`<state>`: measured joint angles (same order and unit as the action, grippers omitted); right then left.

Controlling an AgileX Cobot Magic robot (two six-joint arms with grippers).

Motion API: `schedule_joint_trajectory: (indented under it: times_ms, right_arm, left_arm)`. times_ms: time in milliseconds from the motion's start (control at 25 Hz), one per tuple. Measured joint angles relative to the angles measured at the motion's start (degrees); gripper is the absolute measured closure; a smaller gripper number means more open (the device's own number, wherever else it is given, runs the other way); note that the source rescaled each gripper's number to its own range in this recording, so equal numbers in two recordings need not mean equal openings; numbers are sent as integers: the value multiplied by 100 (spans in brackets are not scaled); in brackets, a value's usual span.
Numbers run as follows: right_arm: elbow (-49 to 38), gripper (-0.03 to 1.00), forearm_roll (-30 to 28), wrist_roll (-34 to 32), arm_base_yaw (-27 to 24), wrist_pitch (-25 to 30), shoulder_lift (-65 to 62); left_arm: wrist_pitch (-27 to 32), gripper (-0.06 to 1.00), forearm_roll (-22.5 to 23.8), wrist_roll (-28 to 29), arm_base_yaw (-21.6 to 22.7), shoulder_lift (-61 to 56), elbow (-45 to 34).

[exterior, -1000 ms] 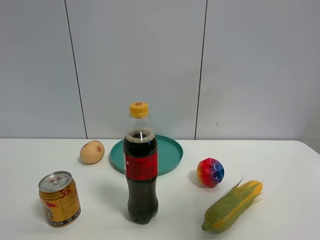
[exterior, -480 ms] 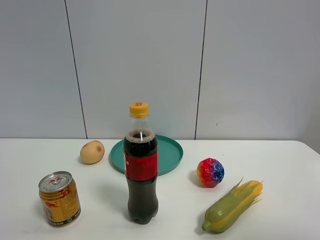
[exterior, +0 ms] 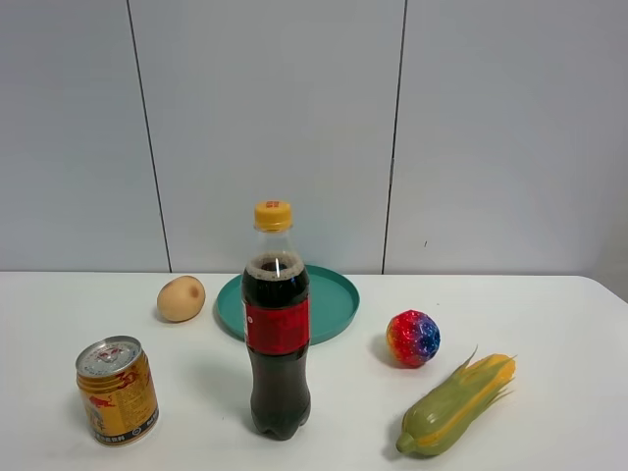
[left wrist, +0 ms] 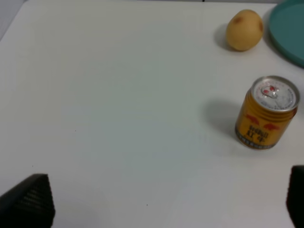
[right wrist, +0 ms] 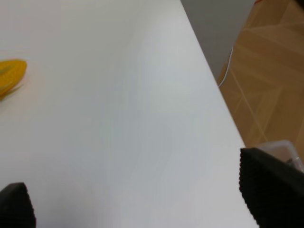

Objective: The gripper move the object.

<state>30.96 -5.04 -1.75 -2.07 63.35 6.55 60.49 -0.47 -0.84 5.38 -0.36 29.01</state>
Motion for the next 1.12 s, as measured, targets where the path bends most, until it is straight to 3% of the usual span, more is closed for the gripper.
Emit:
schedule_joint_trajectory:
  times_ms: [240, 1120]
  right_arm:
    - [-281, 38, 255, 5, 0, -201, -407]
    - [-298, 39, 36, -302, 27, -218, -666]
  left_arm:
    - [0, -6, 0, 0, 0, 0, 0]
    - [0, -6, 0, 0, 0, 0, 0]
